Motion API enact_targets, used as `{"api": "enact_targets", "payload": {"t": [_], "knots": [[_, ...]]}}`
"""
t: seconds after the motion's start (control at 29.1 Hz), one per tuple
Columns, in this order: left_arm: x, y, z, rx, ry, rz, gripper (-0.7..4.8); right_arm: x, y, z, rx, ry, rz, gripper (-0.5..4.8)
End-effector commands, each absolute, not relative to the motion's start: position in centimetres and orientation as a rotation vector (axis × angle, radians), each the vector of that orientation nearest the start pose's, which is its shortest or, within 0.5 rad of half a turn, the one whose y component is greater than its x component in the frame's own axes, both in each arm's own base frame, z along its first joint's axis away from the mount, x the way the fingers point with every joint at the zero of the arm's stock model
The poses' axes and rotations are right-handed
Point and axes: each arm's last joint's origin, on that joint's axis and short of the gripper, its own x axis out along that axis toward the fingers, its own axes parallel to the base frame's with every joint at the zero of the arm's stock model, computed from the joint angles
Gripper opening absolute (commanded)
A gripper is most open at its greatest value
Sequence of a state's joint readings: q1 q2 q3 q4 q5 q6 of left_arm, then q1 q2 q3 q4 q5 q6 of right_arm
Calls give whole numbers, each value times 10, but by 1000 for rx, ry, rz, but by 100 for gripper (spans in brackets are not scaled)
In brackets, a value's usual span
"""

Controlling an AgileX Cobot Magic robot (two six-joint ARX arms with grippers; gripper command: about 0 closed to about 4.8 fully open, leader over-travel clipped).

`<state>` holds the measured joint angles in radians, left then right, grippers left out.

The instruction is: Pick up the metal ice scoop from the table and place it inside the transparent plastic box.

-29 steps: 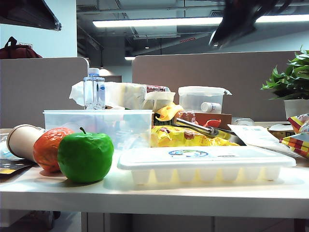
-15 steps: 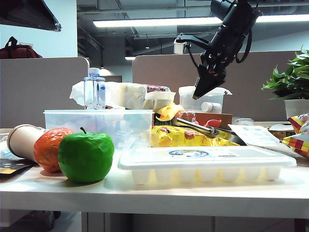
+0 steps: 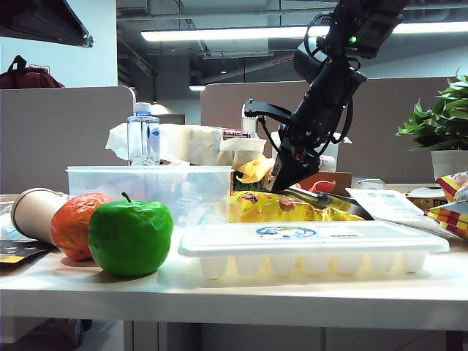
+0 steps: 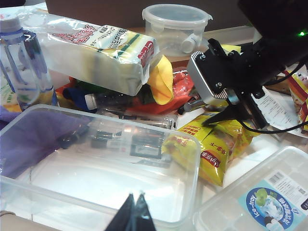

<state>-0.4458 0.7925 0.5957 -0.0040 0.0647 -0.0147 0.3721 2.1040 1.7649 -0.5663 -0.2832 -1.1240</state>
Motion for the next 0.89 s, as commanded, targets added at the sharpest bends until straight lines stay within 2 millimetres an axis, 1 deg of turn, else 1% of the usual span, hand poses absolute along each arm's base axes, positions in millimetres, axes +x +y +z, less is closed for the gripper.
{"api": "enact_targets", "payload": {"t": [0.03,0.1,0.21,0.34,0.38,0.41,0.45,0.55,0.58,0.62,0.72,0.79,0.82,0.86,0.89], "knots": [[163,-80,286,27,186,-511,-5,436,179,235,-1063,414,1012,333],[163,-80,286,28,186,-511,-5,438,179,231,-1064,425,1014,332],[163,-80,286,27,186,-511,-5,442,181,218,-1072,456,1010,331],[163,-80,286,28,186,-511,-5,448,182,211,-1077,454,978,320],[163,-80,286,27,186,-511,-5,449,182,209,-1082,455,970,289],[163,-80,286,28,186,-511,-5,450,182,209,-1090,457,954,221],[163,-80,286,27,186,-511,-5,450,182,209,-1091,456,953,198],[163,-80,286,27,186,-511,-5,451,182,210,-1101,451,930,44],[163,-80,286,27,186,-511,-5,452,182,210,-1105,451,924,9],[163,-80,286,28,186,-511,-5,452,182,211,-1109,447,914,-3],[163,-80,286,28,188,-511,-5,452,182,213,-1111,457,899,-3],[163,-80,286,28,189,-511,-5,451,182,219,-1070,473,894,-3],[163,-80,286,28,189,-511,-5,452,182,222,-1061,476,890,-3],[163,-80,286,28,189,-511,-5,453,184,234,-1032,474,876,-3],[163,-80,286,28,189,-511,-5,453,185,241,-1020,468,869,-3]]}}
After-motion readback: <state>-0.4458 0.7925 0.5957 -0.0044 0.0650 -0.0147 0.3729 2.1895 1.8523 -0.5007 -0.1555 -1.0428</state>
